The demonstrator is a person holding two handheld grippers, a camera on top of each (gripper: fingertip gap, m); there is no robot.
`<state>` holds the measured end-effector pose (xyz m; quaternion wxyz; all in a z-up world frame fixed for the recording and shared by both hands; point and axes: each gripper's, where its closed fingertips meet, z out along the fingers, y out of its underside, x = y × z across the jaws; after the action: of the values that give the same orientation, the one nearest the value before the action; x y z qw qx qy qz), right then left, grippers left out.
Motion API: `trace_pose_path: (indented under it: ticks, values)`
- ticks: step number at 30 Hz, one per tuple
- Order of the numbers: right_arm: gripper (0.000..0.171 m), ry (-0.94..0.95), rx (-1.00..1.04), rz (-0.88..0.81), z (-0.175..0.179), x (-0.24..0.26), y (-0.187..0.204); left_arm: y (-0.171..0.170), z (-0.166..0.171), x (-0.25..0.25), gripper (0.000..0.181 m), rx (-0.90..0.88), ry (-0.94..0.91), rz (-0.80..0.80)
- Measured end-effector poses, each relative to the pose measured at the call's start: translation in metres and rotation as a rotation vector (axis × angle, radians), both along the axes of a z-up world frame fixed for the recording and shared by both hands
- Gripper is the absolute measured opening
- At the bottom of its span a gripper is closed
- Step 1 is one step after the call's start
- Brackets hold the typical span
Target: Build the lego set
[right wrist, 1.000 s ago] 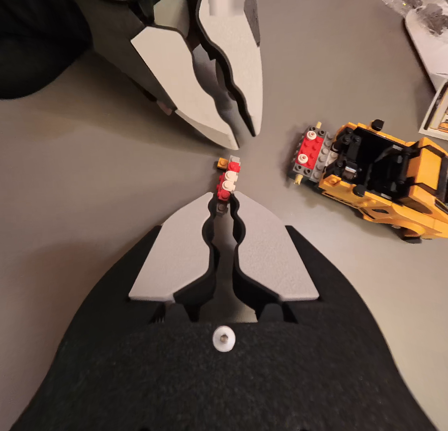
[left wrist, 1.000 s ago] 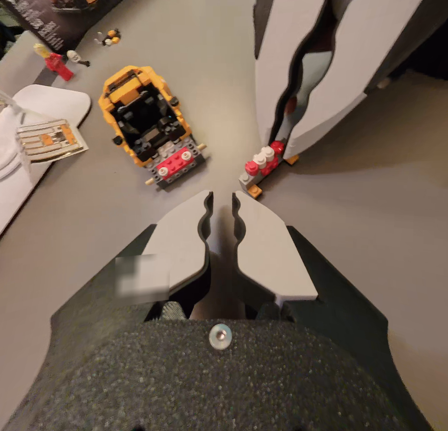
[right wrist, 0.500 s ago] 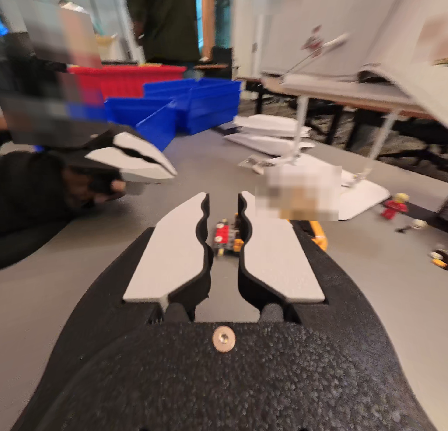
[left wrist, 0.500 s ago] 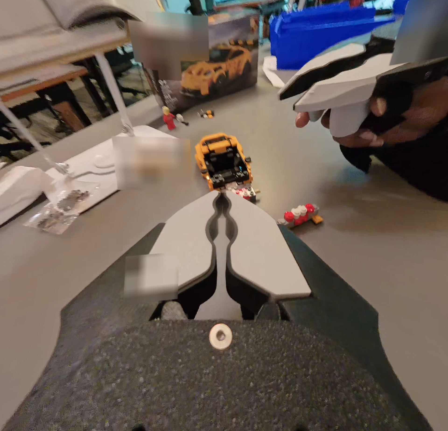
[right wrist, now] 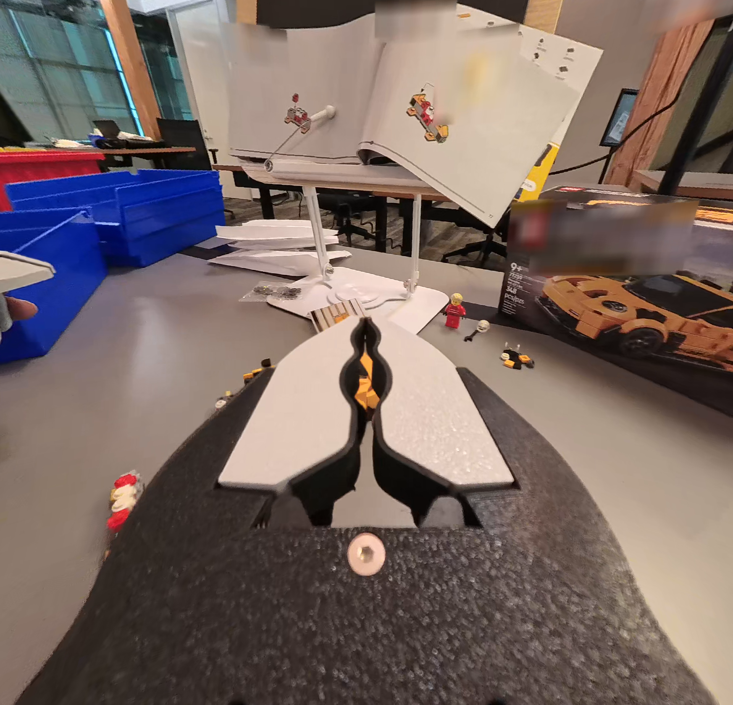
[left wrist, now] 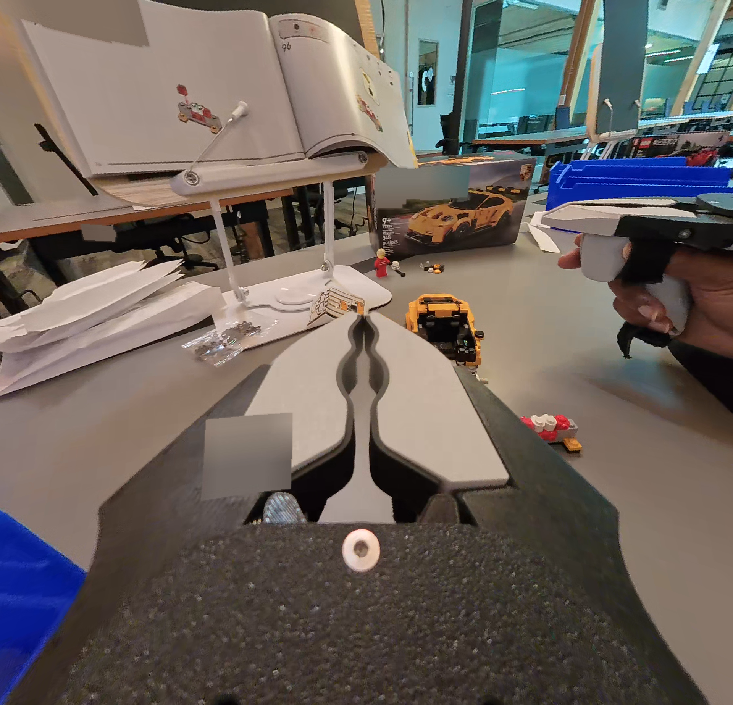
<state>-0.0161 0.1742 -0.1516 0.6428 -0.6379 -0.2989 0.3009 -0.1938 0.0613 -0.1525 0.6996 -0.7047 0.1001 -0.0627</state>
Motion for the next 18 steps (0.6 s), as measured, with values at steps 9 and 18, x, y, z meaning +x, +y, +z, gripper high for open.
trace_pose_path:
  ticks: [9,18]
  values:
    - [0.001,-0.004,0.140,0.025,0.065,-0.047,0.029,0.034,0.010,-0.019,0.000,-0.016,0.049,0.008]
    - [0.002,-0.067,0.211,-0.013,0.160,-0.143,0.125,0.033,0.004,-0.022,0.000,-0.017,0.108,-0.068]
